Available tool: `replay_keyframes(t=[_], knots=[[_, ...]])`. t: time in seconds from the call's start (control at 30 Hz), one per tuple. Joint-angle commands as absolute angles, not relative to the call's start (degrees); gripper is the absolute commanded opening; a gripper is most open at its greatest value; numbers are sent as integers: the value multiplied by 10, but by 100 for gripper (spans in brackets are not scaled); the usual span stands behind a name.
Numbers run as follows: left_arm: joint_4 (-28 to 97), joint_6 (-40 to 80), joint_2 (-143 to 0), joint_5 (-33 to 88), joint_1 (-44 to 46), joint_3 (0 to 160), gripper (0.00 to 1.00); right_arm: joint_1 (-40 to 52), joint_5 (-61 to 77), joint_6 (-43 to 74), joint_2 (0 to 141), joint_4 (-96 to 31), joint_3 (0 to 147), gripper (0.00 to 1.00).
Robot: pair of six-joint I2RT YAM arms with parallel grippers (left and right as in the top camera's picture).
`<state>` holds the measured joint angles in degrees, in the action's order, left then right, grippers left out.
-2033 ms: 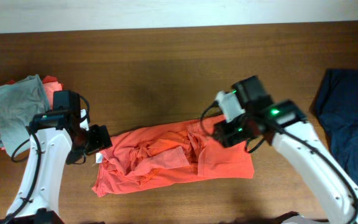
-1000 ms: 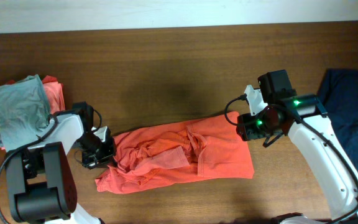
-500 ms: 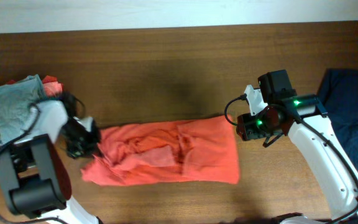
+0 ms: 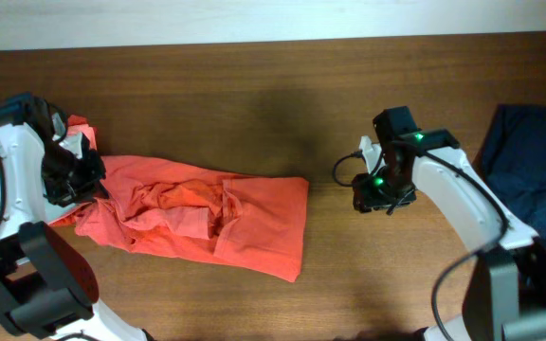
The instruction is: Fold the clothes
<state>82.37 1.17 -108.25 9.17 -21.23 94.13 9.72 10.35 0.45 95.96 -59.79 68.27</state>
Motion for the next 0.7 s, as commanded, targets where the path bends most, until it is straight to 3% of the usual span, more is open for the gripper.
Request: replay_keyframes(t=[0.0,0.67], knots=[[867,2,-1080,92,-188,997,0,93,98,7,990,-592,680,52],[883,69,-1082,32,163,1028,1,94,98,7,1008,-585,680,52]])
